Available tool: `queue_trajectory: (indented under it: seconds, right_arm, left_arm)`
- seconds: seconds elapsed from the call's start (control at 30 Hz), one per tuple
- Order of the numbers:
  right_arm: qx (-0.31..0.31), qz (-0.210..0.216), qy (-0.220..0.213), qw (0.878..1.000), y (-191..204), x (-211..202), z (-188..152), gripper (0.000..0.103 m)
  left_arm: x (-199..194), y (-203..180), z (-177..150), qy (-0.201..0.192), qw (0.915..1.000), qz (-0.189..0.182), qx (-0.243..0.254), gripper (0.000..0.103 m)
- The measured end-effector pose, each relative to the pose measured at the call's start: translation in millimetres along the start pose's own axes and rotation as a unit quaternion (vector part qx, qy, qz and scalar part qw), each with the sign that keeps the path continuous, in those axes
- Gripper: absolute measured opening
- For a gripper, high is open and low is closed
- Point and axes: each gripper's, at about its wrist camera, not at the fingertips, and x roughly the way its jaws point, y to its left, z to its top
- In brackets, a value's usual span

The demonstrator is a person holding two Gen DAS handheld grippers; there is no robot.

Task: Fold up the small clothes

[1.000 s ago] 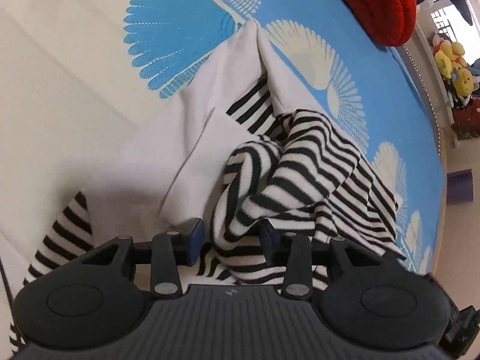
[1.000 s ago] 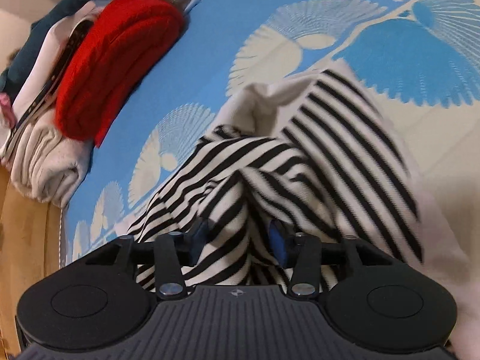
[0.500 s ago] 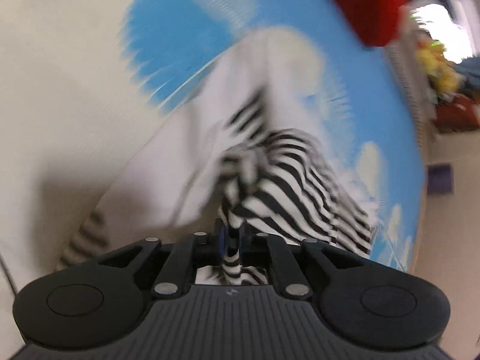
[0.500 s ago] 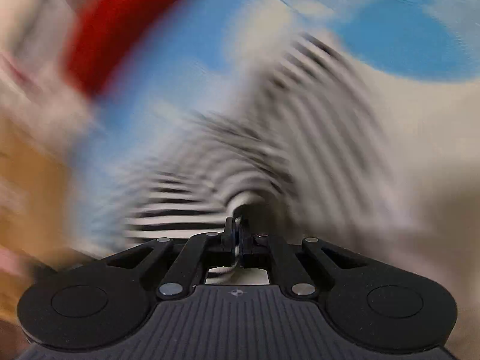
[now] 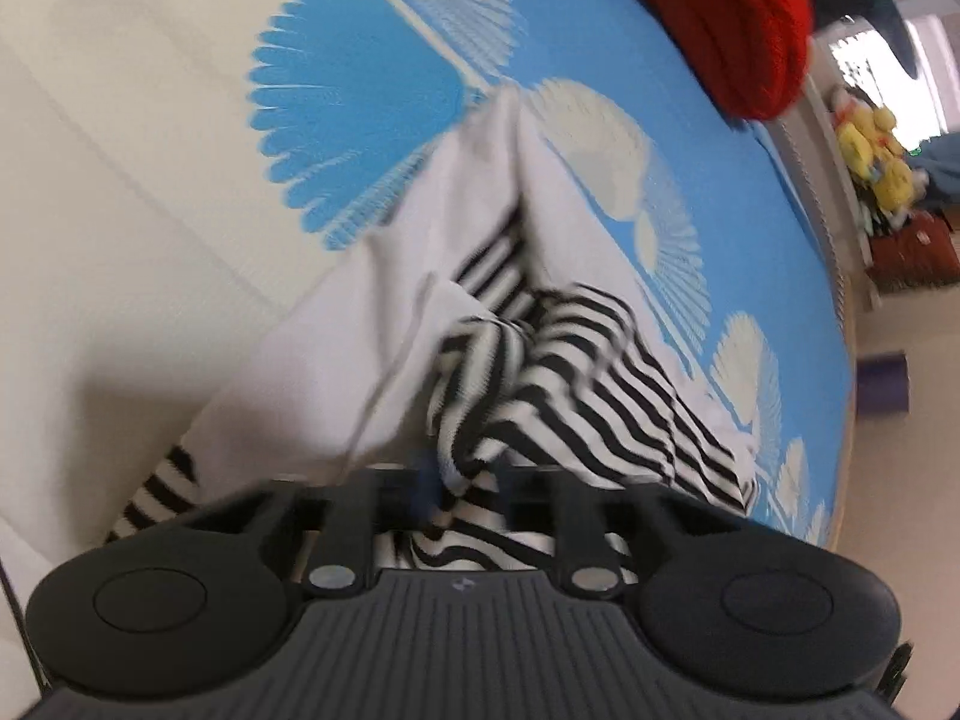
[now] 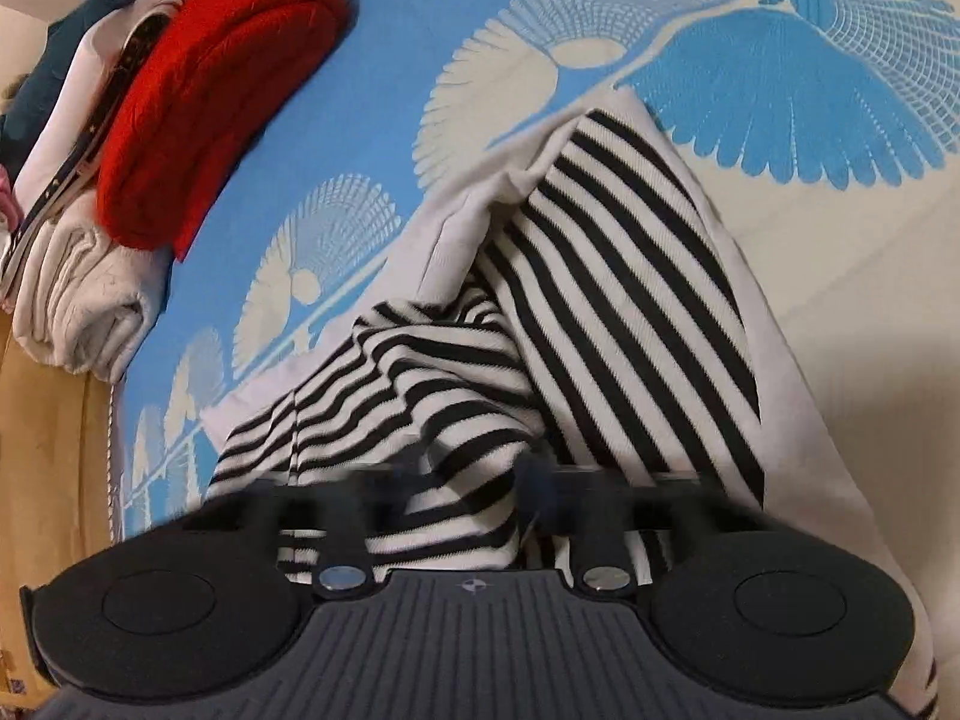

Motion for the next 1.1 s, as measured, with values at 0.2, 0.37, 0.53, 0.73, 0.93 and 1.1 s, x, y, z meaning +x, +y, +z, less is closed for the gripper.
queue_trajectory:
  seconds: [0.2,0.37,0.53,0.73,0.93,1.1]
  right_arm:
    - [-0.012,0.045,-0.114,0.992,3.7,-55.7,10.9,0.003]
    - [0.011,-0.077,0.007,0.997,-29.0,-18.8,6.2,0.021]
    - [-0.078,-0.129,-0.106,0.983,3.8,-51.5,0.8,0.037]
    - [-0.136,-0.033,-0.138,0.98,24.7,-63.0,-8.9,0.044]
    - [-0.141,-0.104,0.016,0.984,9.4,-7.4,-25.3,0.048]
    - [-0.161,-0.051,-0.024,0.985,31.2,-25.7,-24.7,0.049]
  left_arm:
    - [-11.4,-17.0,-1.6,-0.016,0.998,-0.031,0.052,0.004]
    - [12.9,8.3,-2.7,0.033,0.9974,0.063,0.015,0.01]
    - [-24.4,-29.9,-0.4,-0.071,0.9913,0.045,0.101,0.017]
    - [-8.4,-49.7,-16.1,-0.057,0.985,0.011,0.162,0.017]
    - [17.0,-23.5,-13.9,-0.014,0.9869,0.106,0.12,0.007]
    - [-4.2,-59.7,-26.9,-0.052,0.9803,0.034,0.188,0.01]
